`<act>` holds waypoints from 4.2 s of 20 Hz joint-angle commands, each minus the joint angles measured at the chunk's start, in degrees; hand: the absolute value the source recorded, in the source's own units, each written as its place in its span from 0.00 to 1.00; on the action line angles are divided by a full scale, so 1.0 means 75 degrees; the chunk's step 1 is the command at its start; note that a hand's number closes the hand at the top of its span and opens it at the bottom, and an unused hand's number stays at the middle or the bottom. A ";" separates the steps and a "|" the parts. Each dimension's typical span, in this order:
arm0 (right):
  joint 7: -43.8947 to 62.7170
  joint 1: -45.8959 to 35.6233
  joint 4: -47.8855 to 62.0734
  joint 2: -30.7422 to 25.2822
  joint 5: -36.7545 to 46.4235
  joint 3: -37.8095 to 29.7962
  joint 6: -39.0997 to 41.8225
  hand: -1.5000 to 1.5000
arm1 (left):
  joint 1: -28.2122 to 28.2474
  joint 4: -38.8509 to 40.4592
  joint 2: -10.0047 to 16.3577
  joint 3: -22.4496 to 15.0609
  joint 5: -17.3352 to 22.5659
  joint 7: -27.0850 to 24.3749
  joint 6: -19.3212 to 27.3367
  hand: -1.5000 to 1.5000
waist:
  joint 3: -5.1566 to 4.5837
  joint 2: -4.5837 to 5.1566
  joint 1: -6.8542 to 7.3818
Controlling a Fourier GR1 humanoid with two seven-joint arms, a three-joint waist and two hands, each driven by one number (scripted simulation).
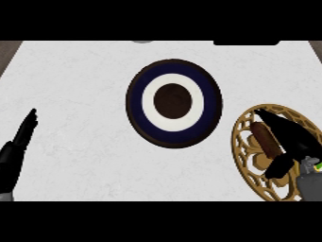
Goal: Pick the sweet potato from the placemat and place it in the plate
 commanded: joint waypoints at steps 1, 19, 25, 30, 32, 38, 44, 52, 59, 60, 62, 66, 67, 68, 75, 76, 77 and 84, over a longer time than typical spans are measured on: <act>-0.0543 -0.0772 0.1267 0.0151 0.0296 -0.0212 -0.0168 0.00 | 0.0119 -0.0280 0.0060 0.0201 0.0083 0.0064 -0.0359 0.50 | 0.0001 0.0005 0.0036; -0.5055 -0.2567 0.5168 -0.1089 -0.0347 -0.1713 -0.1009 1.00 | -0.0390 -0.0268 -0.0380 -0.0022 -0.0349 0.0020 -0.0341 0.50 | 0.0070 0.0288 0.0621; -0.5615 -0.3542 0.6679 -0.1084 -0.0158 -0.2341 -0.2834 1.00 | -0.0608 -0.0088 -0.0449 -0.0032 -0.0358 0.0155 -0.0336 0.50 | 0.0055 0.0256 0.0563; -0.6615 -0.4245 0.7353 -0.1311 -0.0656 -0.3060 -0.3525 1.00 | -0.0502 -0.0215 -0.0390 -0.0023 -0.0468 0.0248 -0.0292 0.50 | 0.0049 0.0204 0.0512; -0.7101 -0.4371 0.7352 -0.1563 -0.0991 -0.3440 -0.3682 1.00 | -0.0265 -0.0176 -0.0320 0.0112 -0.0337 0.0122 -0.0386 0.50 | 0.0038 0.0149 0.0407; -0.9201 -0.4535 0.7215 -0.1659 -0.1833 -0.3799 -0.2747 1.00 | -0.0078 -0.0203 -0.0474 0.0049 -0.0494 0.0176 -0.0220 0.50 | 0.0015 0.0024 0.0112; -0.9116 -0.5215 0.6864 -0.1304 -0.2089 -0.3505 -0.1577 1.00 | 0.0116 -0.0428 -0.0452 0.0137 -0.0535 0.0230 -0.0226 0.50 | -0.0001 -0.0011 0.0054; -0.7006 -0.5810 0.5119 -0.0183 -0.2361 -0.2927 -0.1025 1.00 | 0.0169 -0.0169 -0.0446 0.0324 -0.0504 -0.0099 -0.0324 0.50 | -0.0009 -0.0029 -0.0015; -0.4916 -0.5313 0.3442 0.1487 -0.2260 -0.1990 -0.1066 1.00 | 0.0144 -0.0211 -0.0155 0.0578 -0.0309 -0.0041 -0.0686 0.50 | -0.0008 -0.0043 -0.0036; -0.5112 -0.5284 0.3716 0.1564 -0.2030 -0.1803 -0.1250 1.00 | 0.0304 -0.0077 -0.0448 0.0376 -0.0555 -0.0375 -0.0419 0.50 | -0.0007 -0.0014 0.0018; -0.4368 -0.5235 0.2935 0.1400 -0.2182 -0.1681 -0.0554 1.00 | 0.0112 -0.0133 -0.0406 0.0536 -0.0533 -0.0105 -0.0347 0.50 | -0.0006 -0.0034 -0.0050; -0.4524 -0.5625 0.4176 0.2121 -0.1555 -0.1226 -0.1381 1.00 | -0.0295 -0.0107 -0.0300 0.0548 -0.0468 0.0254 -0.0563 0.50 | -0.0002 0.0017 0.0059; -0.4443 -0.5142 0.3747 0.2325 -0.1430 -0.1001 -0.1534 1.00 | -0.0074 -0.0090 -0.0486 0.0489 -0.0535 0.0024 -0.0427 0.50 | -0.0002 0.0001 0.0025; -0.4559 -0.5390 0.4328 0.2492 -0.1302 -0.0975 -0.1773 1.00 | -0.0157 -0.0462 -0.0153 0.0729 -0.0251 0.0390 -0.0751 0.50 | 0.0000 0.0016 0.0095; -0.3672 -0.5712 0.5565 0.3085 -0.2217 -0.1116 -0.2163 1.00 | -0.0039 -0.0200 -0.0503 0.0439 -0.0433 -0.0002 -0.0672 0.50 | -0.0002 0.0037 0.0170; -0.3675 -0.5620 0.5593 0.3089 -0.2503 -0.0745 -0.2446 0.00 | -0.0303 -0.0332 -0.0468 0.0361 -0.0643 0.0329 -0.0561 0.50 | 0.0001 0.0028 0.0158; -0.3501 -0.6156 0.6159 0.3093 -0.2289 -0.1177 -0.2290 0.00 | -0.0365 -0.0130 -0.0469 0.0430 -0.0617 0.0223 -0.0551 0.50 | -0.0001 0.0050 0.0162; -0.4605 -0.6262 0.6890 0.3102 -0.3233 -0.1165 -0.3324 0.00 | 0.0221 -0.0866 -0.0456 0.0503 -0.0477 0.0315 -0.0763 0.50 | 0.0004 0.0038 0.0222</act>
